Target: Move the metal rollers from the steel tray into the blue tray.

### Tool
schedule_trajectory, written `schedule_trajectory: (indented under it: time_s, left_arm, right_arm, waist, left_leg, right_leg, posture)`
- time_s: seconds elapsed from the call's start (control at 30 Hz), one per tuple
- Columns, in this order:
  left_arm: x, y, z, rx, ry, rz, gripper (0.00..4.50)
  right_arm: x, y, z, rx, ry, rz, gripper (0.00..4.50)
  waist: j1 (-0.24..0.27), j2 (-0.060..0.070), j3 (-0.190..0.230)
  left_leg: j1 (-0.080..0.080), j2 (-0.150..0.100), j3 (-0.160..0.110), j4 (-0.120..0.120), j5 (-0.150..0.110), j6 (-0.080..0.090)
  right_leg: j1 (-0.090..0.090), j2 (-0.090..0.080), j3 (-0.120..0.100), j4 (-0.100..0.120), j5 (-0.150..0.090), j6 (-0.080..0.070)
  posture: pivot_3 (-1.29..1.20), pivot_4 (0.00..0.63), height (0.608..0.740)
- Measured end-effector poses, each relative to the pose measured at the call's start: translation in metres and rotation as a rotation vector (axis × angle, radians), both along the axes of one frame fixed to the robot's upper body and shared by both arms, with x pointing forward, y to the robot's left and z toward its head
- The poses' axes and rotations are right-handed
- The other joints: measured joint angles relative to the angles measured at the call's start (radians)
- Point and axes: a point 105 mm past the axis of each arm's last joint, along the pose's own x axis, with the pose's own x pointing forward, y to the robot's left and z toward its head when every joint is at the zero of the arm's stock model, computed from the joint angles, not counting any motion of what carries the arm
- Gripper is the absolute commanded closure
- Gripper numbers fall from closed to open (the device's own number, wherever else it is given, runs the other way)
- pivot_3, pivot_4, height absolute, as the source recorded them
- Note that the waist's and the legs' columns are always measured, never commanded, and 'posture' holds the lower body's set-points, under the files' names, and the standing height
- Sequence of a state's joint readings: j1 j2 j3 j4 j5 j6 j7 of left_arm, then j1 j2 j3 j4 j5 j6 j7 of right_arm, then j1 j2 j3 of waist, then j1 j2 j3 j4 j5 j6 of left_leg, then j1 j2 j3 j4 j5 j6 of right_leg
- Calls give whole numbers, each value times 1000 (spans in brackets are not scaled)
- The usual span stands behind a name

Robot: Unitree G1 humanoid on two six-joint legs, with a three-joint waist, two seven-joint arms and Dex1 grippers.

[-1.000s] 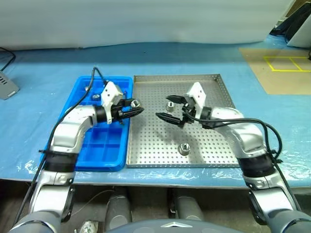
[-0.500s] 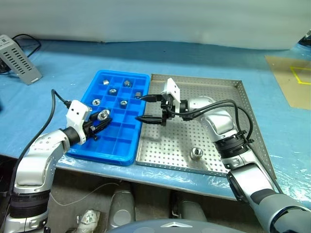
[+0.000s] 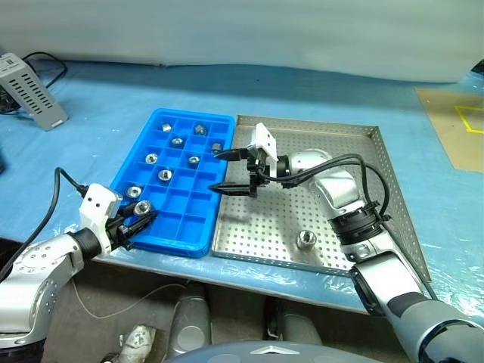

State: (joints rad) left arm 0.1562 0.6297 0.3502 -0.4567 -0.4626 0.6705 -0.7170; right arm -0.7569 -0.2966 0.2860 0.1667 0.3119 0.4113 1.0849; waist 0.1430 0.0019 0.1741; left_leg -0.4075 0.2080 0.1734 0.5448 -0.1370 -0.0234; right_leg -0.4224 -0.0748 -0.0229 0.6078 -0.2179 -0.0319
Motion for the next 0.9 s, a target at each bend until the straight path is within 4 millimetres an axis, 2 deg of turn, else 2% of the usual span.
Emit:
schedule_trajectory:
  time_s: [0.2,0.37,0.6,0.73,0.83,0.9]
  left_arm:
    - [-2,10,-9,10,-8,11,2698]
    - [-1,12,-9,24,-41,10,1054]
    - [7,3,-4,8,-43,-40,1054]
    - [26,-14,21,-25,-121,-107,1054]
    - [36,-34,43,-61,-178,-198,1054]
    - [37,-51,53,-86,-197,-298,1054]
  right_arm:
    - [1,1,0,4,0,-11,0]
    - [2,-1,-3,0,6,-23,0]
    - [3,-4,-6,-3,12,-45,0]
    - [5,-11,-5,-5,7,-74,0]
    - [9,-28,-2,-14,5,-126,0]
    - [7,-47,-3,-32,18,-162,0]
  waist:
    - [5,0,0]
    - [5,0,0]
    - [10,0,0]
    - [6,-1,-1]
    - [4,-1,-1]
    - [3,-1,-1]
  left_leg:
    - [1,0,0,0,0,0]
    - [2,0,0,-1,0,0]
    - [3,0,0,0,1,-1]
    - [3,0,0,2,1,-1]
    - [3,-1,0,2,2,-3]
    - [3,-1,0,2,3,-4]
  right_leg:
    - [0,0,1,0,0,0]
    - [1,0,1,1,0,0]
    - [2,0,1,2,0,0]
    - [2,0,1,4,0,0]
    - [2,0,2,5,0,0]
    - [2,0,2,5,0,0]
  posture:
    - [230,150,740]
    - [221,150,740]
    - [172,150,740]
    - [142,150,740]
    - [82,150,740]
    - [82,150,740]
